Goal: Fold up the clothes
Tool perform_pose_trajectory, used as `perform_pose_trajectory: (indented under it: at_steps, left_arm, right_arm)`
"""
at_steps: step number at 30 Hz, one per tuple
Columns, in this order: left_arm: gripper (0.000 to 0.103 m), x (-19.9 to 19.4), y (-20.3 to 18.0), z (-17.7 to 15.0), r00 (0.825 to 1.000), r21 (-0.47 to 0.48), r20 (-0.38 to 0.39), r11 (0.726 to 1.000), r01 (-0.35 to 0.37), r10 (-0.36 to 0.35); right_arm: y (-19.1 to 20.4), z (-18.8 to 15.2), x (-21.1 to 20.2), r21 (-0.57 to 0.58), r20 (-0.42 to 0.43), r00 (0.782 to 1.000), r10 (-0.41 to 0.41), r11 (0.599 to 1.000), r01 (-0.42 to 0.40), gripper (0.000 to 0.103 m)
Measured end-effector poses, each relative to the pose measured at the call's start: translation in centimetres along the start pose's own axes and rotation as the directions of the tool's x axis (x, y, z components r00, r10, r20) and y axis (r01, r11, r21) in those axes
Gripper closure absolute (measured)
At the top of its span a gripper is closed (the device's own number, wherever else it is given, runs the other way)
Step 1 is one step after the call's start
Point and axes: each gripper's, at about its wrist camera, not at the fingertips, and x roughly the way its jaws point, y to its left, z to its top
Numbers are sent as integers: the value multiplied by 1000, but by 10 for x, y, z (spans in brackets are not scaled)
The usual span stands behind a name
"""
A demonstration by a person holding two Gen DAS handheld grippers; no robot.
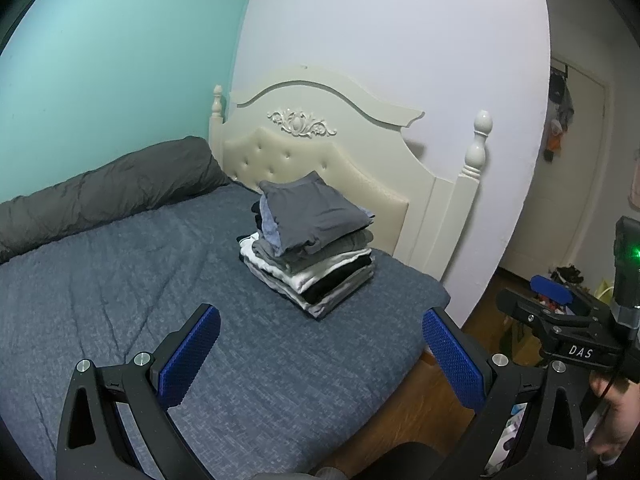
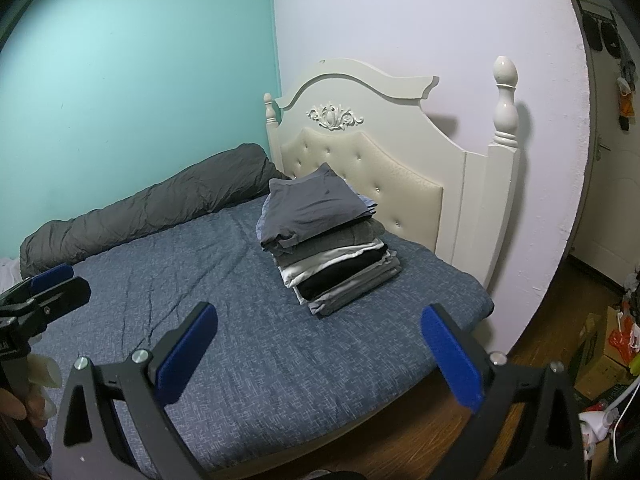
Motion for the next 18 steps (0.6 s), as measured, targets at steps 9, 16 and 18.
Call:
perform_pose_trajectory:
  at_steps: [9, 16, 18]
  left_arm:
    - [0, 5, 0, 1, 1000, -6, -24, 1000, -4, 4]
    - [0, 7, -1, 0, 999, -6, -33, 1000, -3, 3]
    - [0, 7, -1, 0, 999, -7, -32, 1000, -3, 3]
  right_arm:
    - [1, 0, -1, 0, -1, 1000, 1, 1000, -1, 1]
    - [2, 0, -1, 1, -1, 1000, 1, 1000, -1, 1]
    - [2, 0, -1, 2, -1, 1000, 1, 1000, -1, 1]
